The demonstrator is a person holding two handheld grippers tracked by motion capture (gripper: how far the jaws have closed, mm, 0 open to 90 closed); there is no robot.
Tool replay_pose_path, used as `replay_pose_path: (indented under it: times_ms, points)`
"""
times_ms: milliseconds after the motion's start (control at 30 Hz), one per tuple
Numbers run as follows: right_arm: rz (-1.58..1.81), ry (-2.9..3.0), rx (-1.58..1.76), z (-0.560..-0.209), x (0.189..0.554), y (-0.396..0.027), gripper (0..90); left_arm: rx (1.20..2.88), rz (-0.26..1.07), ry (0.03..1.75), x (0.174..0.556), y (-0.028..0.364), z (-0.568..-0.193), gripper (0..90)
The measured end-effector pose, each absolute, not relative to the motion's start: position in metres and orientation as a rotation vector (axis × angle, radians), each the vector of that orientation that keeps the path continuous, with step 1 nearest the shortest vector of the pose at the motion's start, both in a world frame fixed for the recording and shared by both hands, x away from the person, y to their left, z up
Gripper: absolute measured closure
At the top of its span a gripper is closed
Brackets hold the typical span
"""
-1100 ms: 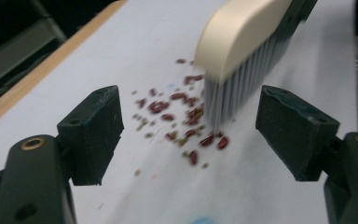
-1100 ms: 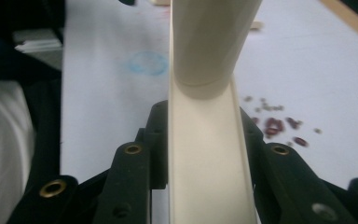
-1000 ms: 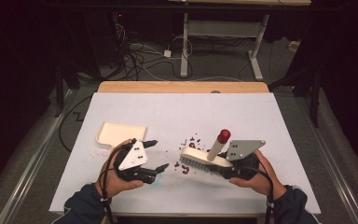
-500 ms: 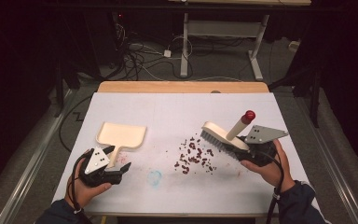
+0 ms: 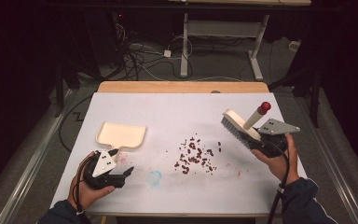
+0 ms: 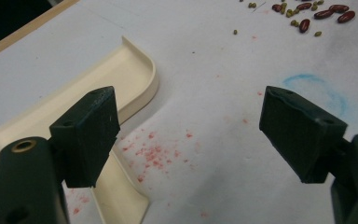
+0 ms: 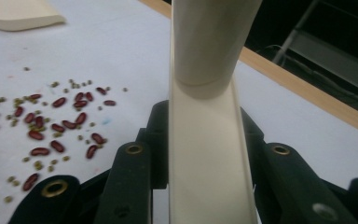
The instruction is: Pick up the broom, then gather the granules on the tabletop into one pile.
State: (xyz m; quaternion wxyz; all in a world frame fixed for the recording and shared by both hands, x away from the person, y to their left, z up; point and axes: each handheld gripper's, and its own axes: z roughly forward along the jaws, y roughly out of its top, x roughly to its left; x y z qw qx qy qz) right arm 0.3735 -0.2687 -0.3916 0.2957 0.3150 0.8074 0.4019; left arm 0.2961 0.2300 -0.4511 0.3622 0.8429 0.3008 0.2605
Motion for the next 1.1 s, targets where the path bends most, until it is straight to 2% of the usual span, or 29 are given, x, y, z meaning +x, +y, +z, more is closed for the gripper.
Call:
replay_pose_path:
  times_ms: [300,567,833,1100]
  points:
    - [0.972,2.116,0.848,-0.413,0.395,-0.255,67.2,2.188,0.669,0.776,0.298,0.228,-0.453,19.5]
    - [0.914,2.174,0.797,-0.44,0.406,-0.226,67.3,2.215,0.657,0.764,0.3,0.223,-0.455,19.5]
    - [0.939,2.258,0.67,-0.447,0.384,-0.182,67.2,2.226,0.654,0.753,0.298,0.223,-0.455,19.5]
    - [0.979,2.316,0.592,-0.444,0.363,-0.164,67.3,2.226,0.653,0.751,0.297,0.222,-0.454,19.5]
